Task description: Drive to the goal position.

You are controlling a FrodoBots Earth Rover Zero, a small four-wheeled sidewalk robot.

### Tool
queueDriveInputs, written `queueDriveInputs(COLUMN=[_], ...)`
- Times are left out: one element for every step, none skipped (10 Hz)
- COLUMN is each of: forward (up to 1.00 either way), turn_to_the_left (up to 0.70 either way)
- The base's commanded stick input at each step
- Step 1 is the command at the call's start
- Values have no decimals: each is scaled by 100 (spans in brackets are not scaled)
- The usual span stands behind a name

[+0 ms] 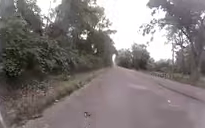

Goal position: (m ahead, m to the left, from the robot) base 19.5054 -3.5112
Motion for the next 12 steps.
queueDriveInputs(forward=[70, 70, 70, 70, 70, 70, 70, 70, 70, 70, 70, 70], turn_to_the_left=[-34, -34, -16, 0, 0, 0, 0, 0, 0, 0, 0, 0])
